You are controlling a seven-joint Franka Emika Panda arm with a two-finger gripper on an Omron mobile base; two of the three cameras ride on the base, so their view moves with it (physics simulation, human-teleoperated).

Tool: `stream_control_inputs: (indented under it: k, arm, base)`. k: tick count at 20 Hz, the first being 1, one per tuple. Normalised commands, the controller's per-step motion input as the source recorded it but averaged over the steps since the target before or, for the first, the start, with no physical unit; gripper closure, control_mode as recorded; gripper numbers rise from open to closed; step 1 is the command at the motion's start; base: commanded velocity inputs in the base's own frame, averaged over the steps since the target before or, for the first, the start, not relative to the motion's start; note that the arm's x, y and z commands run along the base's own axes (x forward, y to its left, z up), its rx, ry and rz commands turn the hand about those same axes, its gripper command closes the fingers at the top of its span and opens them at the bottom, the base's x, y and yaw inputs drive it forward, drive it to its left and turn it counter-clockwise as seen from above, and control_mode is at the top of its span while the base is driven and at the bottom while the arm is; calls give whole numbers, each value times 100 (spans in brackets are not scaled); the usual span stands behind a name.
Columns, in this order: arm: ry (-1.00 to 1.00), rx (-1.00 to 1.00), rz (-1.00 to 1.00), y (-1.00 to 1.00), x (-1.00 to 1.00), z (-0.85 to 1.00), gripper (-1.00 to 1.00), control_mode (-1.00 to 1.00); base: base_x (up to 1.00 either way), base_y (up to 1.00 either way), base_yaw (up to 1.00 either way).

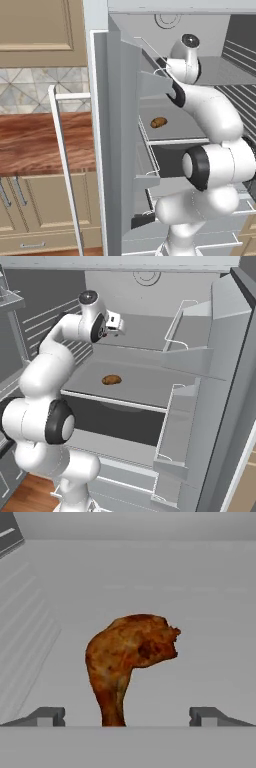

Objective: Take the cheese, chicken drumstick, and potato from the fridge and place them on the plate on the dining counter to create an appetizer plate.

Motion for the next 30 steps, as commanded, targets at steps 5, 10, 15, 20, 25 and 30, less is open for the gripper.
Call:
stream_control_inputs:
  k: [5, 10, 15, 20, 25, 30]
  arm:
    - [0, 0, -2, 0, 48, -18, -100, -100]
    - [0, 0, -3, 0, 26, -31, -100, -100]
    - [0, 0, -4, 0, 10, -39, 100, -100]
    - [0, 0, -2, 0, 4, -32, 100, -100]
    - [-17, 0, 0, 0, -44, 0, 100, -100]
    - [-30, 3, 0, -15, -100, 22, 100, -100]
  base:
    - [0, 0, 0]
    - [0, 0, 0]
    - [0, 0, 0]
    - [0, 0, 0]
    - [0, 0, 0]
    - [0, 0, 0]
